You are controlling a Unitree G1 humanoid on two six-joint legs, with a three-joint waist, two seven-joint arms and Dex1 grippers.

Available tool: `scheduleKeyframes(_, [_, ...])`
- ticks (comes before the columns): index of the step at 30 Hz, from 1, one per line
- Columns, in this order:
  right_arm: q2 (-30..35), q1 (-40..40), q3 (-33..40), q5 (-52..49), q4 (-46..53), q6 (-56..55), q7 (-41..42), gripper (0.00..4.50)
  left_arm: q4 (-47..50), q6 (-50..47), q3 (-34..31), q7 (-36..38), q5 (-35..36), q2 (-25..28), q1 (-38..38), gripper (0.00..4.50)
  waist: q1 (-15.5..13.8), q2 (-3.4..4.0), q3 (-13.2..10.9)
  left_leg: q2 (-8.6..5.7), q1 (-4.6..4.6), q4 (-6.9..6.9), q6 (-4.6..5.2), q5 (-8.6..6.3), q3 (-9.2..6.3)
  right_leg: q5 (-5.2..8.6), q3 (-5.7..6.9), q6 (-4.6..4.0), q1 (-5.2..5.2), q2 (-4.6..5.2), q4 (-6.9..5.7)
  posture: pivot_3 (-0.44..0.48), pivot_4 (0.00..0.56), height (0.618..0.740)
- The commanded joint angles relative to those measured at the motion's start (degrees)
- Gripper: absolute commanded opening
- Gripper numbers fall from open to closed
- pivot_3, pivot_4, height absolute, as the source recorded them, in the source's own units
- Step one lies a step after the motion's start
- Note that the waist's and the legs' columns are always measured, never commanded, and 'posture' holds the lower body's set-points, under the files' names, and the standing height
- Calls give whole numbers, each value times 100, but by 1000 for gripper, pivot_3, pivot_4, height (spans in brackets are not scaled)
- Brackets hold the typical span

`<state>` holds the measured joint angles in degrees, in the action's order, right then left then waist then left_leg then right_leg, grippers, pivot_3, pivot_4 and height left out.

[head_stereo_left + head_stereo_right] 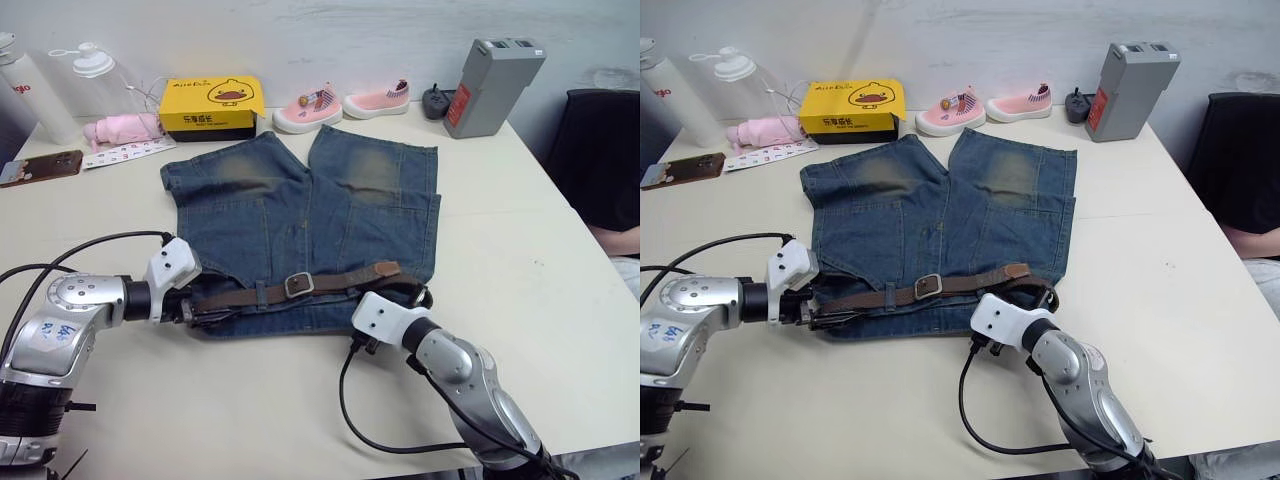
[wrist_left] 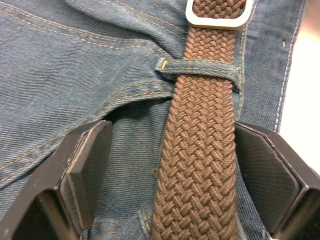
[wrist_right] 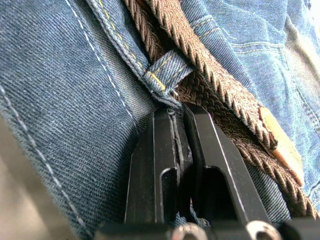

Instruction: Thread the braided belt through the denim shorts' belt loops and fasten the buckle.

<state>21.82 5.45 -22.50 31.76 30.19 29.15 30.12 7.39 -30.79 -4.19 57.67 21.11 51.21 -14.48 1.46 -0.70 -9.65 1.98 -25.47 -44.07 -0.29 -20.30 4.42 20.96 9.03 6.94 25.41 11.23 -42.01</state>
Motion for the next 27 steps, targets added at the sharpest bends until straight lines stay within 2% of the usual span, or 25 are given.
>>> scheduleKeyframes(1, [-24,-57,-18,71,11,109,-20,0,11,229,-6,-53,-246,125,-38,4092,1,0,0,0,0,0,0,0,0,0,0,0,0,0,0,0,150,658])
scheduleKeyframes(8, [-19,-60,-14,70,44,122,14,0,-40,360,-30,-163,-465,79,-56,4092,0,0,0,0,0,0,0,0,0,0,0,0,0,0,-1,0,150,658])
scheduleKeyframes(11, [-16,-67,-25,71,46,120,22,0,-7,249,-123,-118,-294,30,-82,3310,0,0,0,0,0,0,0,0,0,0,0,0,0,0,-1,0,150,658])
scheduleKeyframes(15, [-28,-77,-60,81,44,123,27,0,103,83,-182,-64,-101,33,-53,1686,0,0,0,0,0,0,0,0,0,0,0,0,0,0,-1,0,150,658])
scheduleKeyframes(16, [-29,-79,-64,84,46,124,28,0,125,52,-185,-56,-66,41,-44,1085,0,0,0,0,0,0,0,0,0,0,0,0,0,0,-1,0,150,658])
scheduleKeyframes(17, [-30,-82,-71,89,50,128,31,0,168,-18,-209,-31,14,46,-29,890,1,0,0,0,0,0,0,0,0,0,0,0,0,0,-1,0,150,658])
scheduleKeyframes(19, [-35,-86,-73,96,50,133,32,0,236,-136,-254,-2,148,44,-17,204,1,0,0,0,0,0,0,0,0,0,0,0,0,0,-2,0,150,658])
scheduleKeyframes(26, [-53,-74,-64,102,23,142,27,0,272,-224,-302,-55,217,50,-28,204,2,-1,0,0,0,0,0,0,-1,0,0,0,0,0,-1,0,150,658])
scheduleKeyframes(27, [-56,-74,-67,104,25,144,27,0,265,-256,-313,-76,225,46,-35,556,1,-1,0,0,0,0,0,0,-1,0,0,0,0,0,-1,0,150,658])
